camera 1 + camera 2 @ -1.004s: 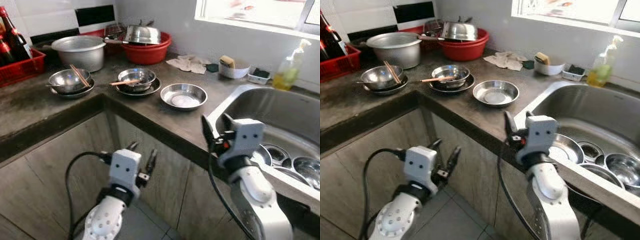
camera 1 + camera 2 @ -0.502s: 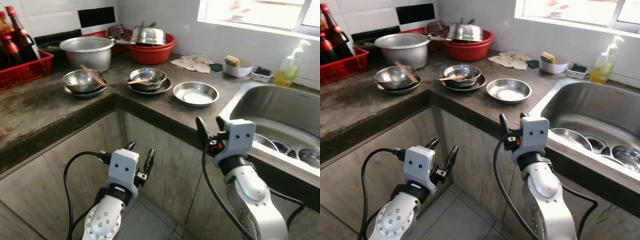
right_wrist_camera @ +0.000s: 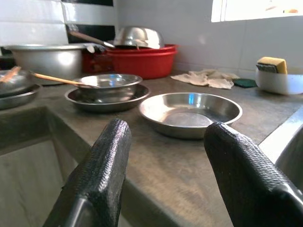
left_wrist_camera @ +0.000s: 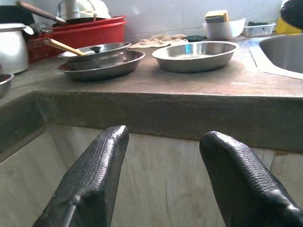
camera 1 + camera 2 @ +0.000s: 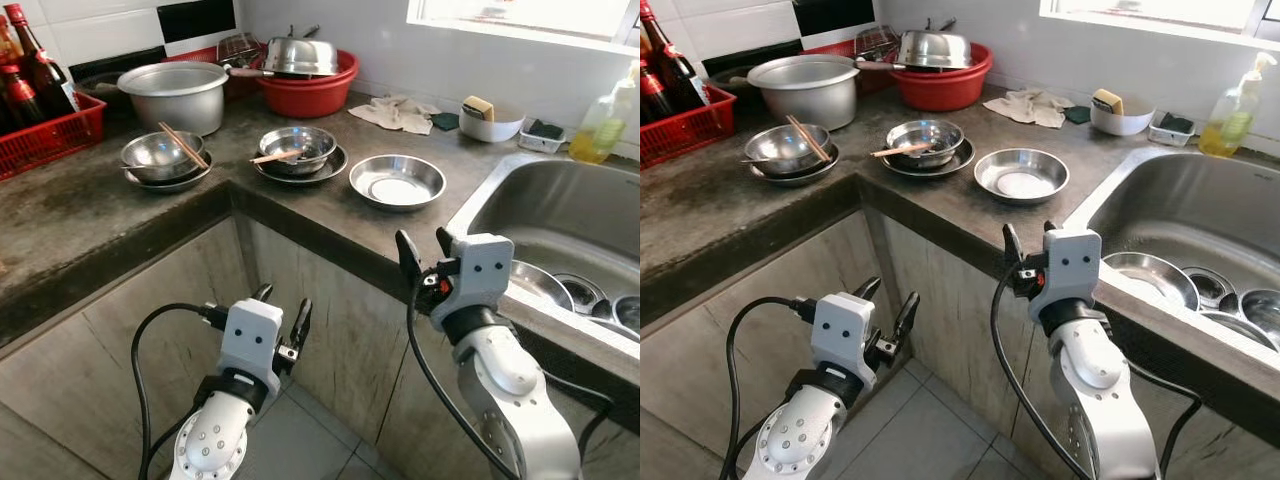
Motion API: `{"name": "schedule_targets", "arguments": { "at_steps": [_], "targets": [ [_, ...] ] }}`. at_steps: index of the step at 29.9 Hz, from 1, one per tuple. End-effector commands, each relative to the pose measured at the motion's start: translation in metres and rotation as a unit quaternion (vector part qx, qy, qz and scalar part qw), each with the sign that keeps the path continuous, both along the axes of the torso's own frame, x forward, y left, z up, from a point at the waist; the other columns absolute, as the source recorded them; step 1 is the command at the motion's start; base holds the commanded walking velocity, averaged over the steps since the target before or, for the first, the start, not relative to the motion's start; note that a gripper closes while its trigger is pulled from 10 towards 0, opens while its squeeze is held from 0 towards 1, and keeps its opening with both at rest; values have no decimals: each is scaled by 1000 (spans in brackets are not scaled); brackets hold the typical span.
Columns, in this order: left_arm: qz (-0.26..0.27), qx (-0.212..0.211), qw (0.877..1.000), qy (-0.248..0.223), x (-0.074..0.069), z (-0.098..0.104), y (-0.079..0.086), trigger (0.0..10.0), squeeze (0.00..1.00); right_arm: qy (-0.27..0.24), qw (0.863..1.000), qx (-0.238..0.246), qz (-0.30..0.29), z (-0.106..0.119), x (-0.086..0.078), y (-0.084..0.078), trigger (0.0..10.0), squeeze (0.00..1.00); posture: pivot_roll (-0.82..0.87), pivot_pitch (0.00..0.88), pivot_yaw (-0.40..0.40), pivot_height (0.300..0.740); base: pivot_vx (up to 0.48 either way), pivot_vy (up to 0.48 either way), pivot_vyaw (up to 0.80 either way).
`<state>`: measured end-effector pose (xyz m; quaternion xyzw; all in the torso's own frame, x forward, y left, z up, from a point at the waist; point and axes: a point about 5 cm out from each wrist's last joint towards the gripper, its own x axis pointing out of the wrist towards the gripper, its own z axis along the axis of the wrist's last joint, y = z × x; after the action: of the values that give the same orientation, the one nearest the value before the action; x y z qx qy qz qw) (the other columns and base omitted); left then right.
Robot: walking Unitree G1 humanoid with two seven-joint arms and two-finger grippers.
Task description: Kitchen organization
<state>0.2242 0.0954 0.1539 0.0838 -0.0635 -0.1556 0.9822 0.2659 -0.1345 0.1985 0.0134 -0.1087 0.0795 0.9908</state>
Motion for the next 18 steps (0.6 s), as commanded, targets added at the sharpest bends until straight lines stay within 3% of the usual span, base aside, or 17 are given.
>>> {"name": "schedule_targets", "arguments": {
  "at_steps": [1,18],
  "targets": [
    [0,5,1000,3,-1,-2,-1,10000,0,-8,1000,2,0,4,2,0,10000,0,148,90,-31,740,307,0,0],
    [-1,7,1000,6,-2,-4,-1,10000,0,-21,1000,0,-10,10,8,-3,10000,0,147,93,-31,740,303,0,0]
  ]
}}
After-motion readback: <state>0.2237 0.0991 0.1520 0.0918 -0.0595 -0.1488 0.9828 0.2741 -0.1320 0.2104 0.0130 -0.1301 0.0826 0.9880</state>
